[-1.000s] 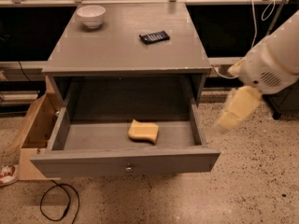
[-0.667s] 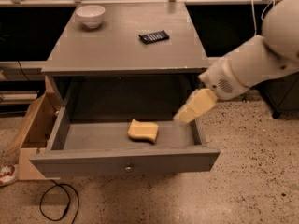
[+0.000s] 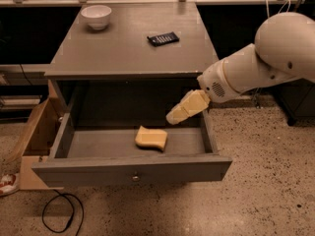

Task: Pick sponge from top drawer and place on counter

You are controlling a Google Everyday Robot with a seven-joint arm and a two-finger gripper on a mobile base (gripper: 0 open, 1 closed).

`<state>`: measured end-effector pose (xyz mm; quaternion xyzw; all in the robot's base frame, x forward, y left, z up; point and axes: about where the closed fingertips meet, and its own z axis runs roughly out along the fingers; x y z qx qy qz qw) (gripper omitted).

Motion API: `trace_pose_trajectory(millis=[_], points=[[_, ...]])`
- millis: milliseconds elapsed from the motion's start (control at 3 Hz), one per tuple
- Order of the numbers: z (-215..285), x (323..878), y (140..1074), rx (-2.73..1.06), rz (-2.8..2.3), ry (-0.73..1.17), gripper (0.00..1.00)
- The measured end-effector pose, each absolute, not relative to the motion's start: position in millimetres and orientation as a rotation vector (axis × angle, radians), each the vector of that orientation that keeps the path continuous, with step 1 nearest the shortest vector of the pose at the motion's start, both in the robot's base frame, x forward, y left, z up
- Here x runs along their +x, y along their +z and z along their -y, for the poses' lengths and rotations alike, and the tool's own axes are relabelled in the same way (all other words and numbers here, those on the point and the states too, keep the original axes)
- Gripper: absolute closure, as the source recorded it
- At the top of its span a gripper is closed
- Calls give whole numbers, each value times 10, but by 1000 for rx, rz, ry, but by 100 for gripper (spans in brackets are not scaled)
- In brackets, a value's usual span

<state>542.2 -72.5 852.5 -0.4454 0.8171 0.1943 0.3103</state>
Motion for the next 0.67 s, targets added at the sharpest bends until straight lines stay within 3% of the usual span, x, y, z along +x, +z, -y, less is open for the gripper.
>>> trace_pose_trajectory(millis=[667], points=[[371, 5498, 7610, -1368, -2164, 556, 0]])
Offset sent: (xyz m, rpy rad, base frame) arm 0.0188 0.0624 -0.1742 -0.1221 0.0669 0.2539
